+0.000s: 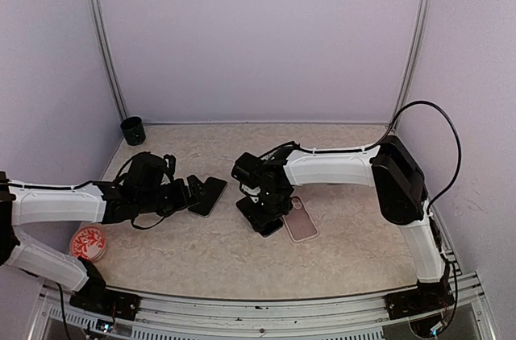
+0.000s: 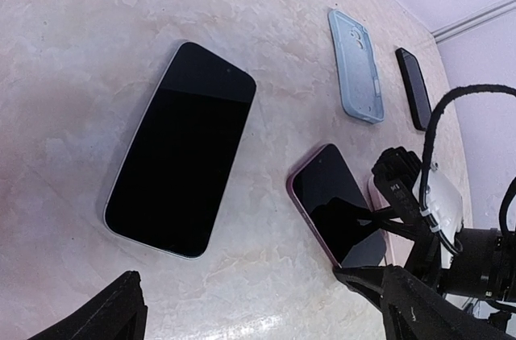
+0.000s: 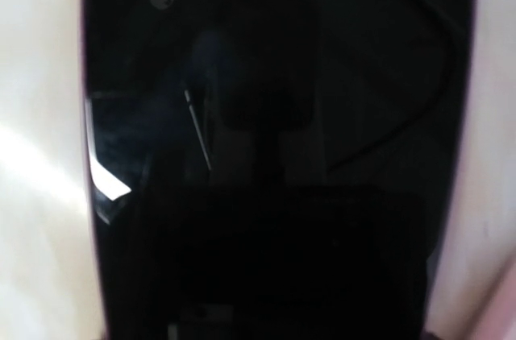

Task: Put the phone into the phone case
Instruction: Move the phone to the center of the board, then pick up the phone at the center of the board.

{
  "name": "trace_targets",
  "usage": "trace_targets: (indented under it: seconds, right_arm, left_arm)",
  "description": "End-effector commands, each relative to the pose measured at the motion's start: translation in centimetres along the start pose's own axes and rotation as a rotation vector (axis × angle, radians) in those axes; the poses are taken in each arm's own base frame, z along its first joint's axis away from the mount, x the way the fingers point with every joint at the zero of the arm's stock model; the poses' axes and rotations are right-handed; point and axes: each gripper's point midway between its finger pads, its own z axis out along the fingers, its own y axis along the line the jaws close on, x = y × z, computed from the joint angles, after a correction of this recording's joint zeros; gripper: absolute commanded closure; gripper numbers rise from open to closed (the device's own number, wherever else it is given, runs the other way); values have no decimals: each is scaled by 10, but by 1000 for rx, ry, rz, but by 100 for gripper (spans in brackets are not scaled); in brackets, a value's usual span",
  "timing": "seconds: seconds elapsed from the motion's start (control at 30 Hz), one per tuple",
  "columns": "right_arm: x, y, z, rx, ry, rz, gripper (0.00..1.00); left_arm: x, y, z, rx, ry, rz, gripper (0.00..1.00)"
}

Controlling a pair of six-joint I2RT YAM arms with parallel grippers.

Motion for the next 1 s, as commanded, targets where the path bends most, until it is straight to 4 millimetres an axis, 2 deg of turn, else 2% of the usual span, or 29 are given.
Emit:
trace_targets:
  seconds: [0.0,0.13,0.3,0.5,0.97]
  right_arm:
    - [19,-2,-12,28,-32,-122,46]
    - [20,-9,-16,48,-101,-144,46]
    - [14,-7,-27,23,-193,-156,46]
    - [7,4,-38,-4,-267,-197,46]
    - [2,29,-58,-27,-399,-285,46]
  left_arm:
    - [0,-5,3,31,12,19,1]
    - [9,-8,9,54,62,33,1]
    - [21,-11,16,80,113,28,1]
    - [31,-15,24,112,155,24,1]
    - [38,-33,26,220,182,40,2]
